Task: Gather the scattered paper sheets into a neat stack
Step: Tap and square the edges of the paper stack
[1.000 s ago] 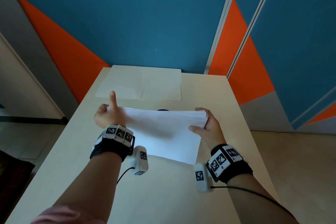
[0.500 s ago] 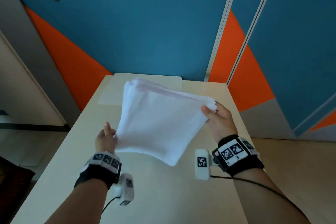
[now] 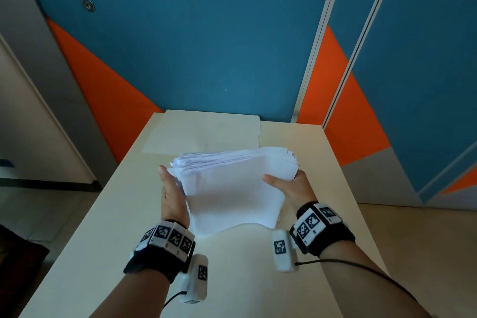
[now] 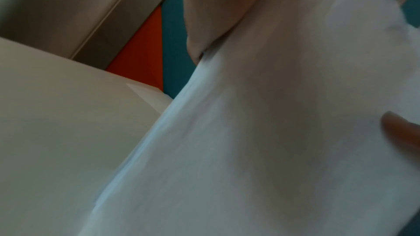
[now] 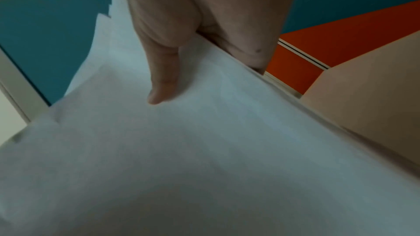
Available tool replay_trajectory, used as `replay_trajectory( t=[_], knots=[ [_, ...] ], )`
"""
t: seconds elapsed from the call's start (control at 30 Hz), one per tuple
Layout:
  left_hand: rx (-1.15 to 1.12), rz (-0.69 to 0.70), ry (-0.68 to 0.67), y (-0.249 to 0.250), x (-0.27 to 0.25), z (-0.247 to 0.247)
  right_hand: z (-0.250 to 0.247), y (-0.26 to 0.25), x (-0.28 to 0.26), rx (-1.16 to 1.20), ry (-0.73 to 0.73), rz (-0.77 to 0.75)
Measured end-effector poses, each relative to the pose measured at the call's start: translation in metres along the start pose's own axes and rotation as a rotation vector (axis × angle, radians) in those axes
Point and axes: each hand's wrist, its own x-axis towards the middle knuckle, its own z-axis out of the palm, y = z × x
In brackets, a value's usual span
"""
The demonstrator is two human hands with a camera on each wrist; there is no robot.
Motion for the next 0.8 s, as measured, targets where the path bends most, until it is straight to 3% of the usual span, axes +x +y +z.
replay_trajectory(
  t=[0.2,0.3,0.43,0.53,0.6,0.7,0.8],
  knots=[
    [0.061,0.054,-0.173,0.029,-0.024,0.016,0.000,-0.003,0.002,0.095,0.081,-0.058],
    [0.015,0.098,-0.114,0.032,-0.020,0.018,0.001,-0.001,0.000,0.078,0.062,-0.093],
    [-0.023,0.289,-0.085,0.022,-0.010,0.016,0.001,0.003,-0.008,0.103,0.061,-0.119],
    [-0.071,0.265,-0.197,0.015,-0.001,0.011,0.001,0.003,-0.009,0.120,0.078,-0.156],
    [0.031,0.314,-0.259,0.014,-0.002,0.008,0.001,0.000,-0.009,0.124,0.095,-0.170],
    [0.230,0.423,-0.166,0.013,-0.008,0.009,0.002,-0.001,-0.011,0.113,0.098,-0.189],
    [0.229,0.474,-0.094,0.009,-0.005,0.011,0.005,-0.004,-0.014,0.110,0.104,-0.212]
  ],
)
